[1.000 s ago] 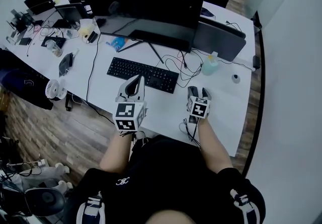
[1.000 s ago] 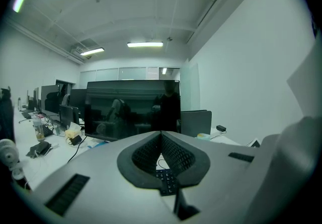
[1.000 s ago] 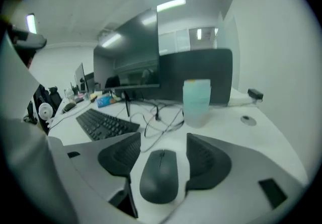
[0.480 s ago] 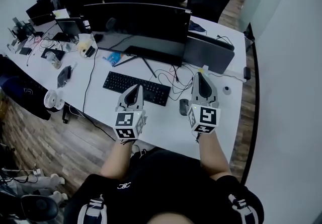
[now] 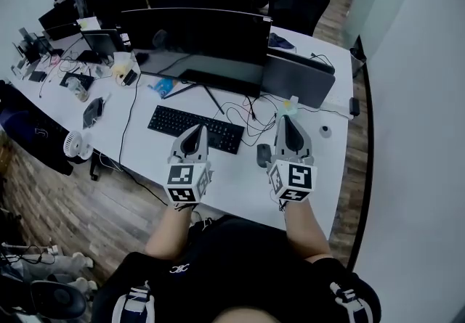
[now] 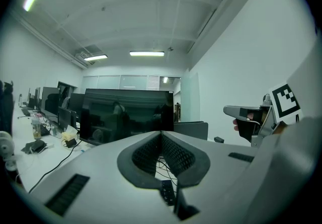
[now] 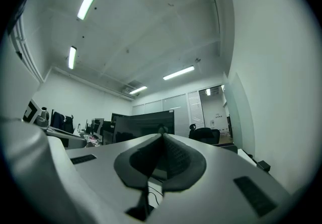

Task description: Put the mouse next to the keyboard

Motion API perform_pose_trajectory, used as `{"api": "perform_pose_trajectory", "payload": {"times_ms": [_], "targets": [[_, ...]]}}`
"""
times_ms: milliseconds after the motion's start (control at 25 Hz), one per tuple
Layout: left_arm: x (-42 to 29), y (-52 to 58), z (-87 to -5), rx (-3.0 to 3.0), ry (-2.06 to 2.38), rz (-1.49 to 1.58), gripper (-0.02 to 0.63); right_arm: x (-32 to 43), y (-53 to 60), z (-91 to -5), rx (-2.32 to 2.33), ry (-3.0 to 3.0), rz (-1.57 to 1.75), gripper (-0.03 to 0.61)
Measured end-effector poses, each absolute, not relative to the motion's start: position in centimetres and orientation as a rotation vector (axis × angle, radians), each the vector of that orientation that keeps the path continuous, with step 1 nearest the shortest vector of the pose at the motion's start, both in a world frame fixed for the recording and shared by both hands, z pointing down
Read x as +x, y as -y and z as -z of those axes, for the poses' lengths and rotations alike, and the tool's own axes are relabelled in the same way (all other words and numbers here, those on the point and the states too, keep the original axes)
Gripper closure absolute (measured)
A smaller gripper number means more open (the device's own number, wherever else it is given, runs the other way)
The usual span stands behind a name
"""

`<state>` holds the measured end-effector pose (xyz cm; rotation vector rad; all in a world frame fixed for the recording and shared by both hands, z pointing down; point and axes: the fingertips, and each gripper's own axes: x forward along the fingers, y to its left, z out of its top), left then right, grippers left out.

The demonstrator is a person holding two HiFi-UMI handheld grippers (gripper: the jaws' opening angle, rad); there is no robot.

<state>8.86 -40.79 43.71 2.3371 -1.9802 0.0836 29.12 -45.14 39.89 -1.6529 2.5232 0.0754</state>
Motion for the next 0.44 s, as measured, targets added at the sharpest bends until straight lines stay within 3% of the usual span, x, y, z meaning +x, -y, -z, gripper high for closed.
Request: {"api": "perform_pose_trajectory", "payload": {"times_ms": [440], "targets": [[9.30,39.92,-43.13,2.338,1.991,-0.090,0.601,28.77,44.44,-39.65,-1.610,-2.549,-0.062,0.565]]}}
